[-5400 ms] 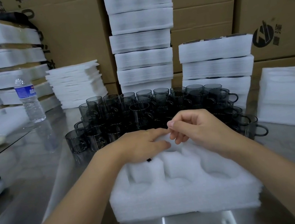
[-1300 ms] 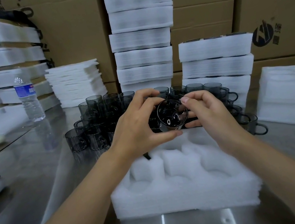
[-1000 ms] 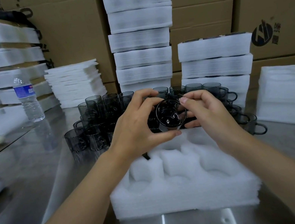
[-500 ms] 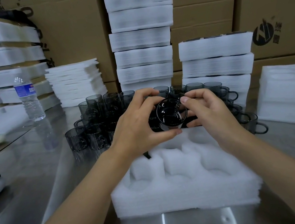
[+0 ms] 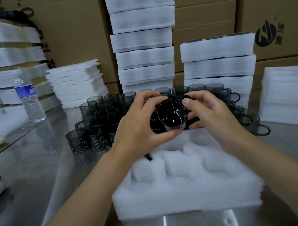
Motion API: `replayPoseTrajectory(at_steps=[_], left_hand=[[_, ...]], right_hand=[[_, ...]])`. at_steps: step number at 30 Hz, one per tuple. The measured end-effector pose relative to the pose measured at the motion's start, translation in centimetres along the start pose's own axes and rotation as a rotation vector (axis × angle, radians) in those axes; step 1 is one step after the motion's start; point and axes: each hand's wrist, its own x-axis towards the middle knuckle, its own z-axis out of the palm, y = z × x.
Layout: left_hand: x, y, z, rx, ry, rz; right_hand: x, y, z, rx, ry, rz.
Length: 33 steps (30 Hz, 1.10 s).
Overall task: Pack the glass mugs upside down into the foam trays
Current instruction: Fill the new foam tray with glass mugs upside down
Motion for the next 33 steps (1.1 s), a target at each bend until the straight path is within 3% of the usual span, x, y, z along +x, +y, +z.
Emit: replayPoseTrajectory(at_steps=[8, 24, 33], left_hand=[[-0.2, -0.5, 0.1, -0.149, -0.158, -0.062], [-0.3, -0.5, -0.3, -0.388, -0.324, -0.178], [-0.2, -0.4, 0.1, -0.427, -0.209, -0.270]], right_hand=[[0.0, 0.1, 0.2, -0.031, -0.018, -0.005], [-0.8, -0.2, -0.1, -0.372, -0.344, -0.026], [-1.1, -0.5, -0.4, -0.512, -0.431, 0.028]])
